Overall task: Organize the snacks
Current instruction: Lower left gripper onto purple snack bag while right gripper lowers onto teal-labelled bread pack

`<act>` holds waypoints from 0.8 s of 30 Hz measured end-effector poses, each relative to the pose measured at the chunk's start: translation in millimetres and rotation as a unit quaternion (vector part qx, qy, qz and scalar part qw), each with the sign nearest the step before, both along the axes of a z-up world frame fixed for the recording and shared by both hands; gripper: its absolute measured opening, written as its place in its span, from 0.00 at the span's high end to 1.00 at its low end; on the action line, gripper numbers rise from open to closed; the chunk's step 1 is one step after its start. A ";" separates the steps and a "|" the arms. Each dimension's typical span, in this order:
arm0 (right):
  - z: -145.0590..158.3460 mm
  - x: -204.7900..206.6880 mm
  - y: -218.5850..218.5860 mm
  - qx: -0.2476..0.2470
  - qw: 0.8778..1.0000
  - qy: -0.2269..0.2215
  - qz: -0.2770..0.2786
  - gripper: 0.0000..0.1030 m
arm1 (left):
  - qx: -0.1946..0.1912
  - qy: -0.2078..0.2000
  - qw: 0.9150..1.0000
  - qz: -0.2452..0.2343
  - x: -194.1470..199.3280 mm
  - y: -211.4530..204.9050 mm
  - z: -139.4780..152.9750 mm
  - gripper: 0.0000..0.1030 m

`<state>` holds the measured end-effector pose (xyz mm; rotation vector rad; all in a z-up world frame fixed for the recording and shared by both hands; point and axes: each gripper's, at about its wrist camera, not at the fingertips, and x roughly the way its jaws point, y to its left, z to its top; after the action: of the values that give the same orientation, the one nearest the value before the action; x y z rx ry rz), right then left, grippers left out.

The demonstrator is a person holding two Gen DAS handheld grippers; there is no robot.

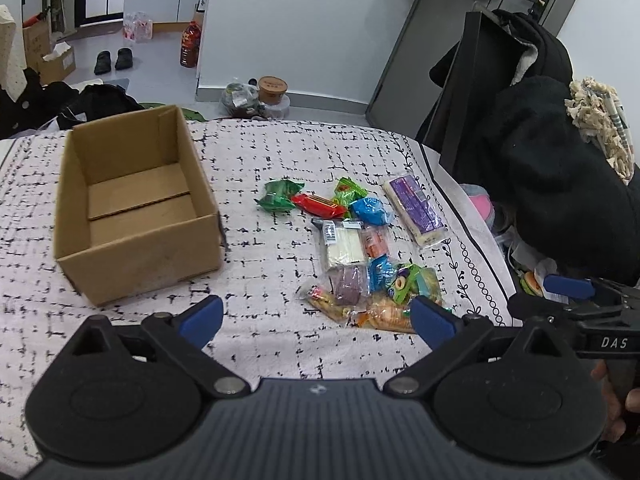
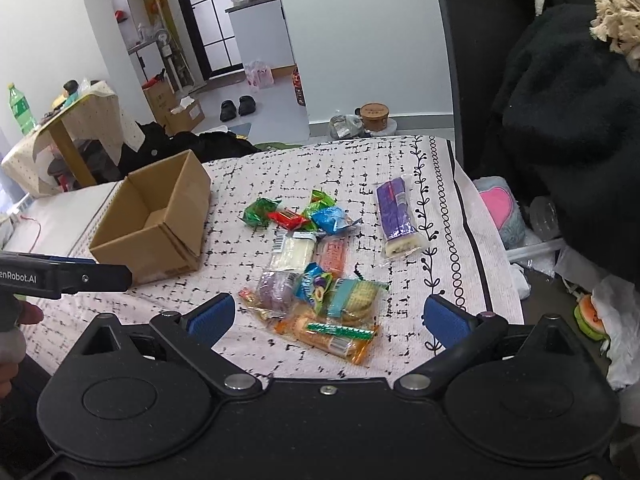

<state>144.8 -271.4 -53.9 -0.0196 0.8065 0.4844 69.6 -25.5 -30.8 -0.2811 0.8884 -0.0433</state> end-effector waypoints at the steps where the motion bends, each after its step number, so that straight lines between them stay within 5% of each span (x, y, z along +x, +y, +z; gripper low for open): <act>1: -2.3 3.0 -0.1 -0.003 1.000 0.001 -0.001 0.03 | 0.000 0.000 1.000 0.000 3.0 -1.4 -2.5 0.03; 24: -78.0 47.7 10.3 -0.007 0.998 0.055 -0.034 0.28 | -0.028 0.055 0.997 -0.041 75.9 -29.4 -71.5 0.36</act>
<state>192.5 -261.0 -131.9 0.0214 0.9163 0.4182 145.5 -54.9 -102.2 -0.3021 1.0094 -0.1307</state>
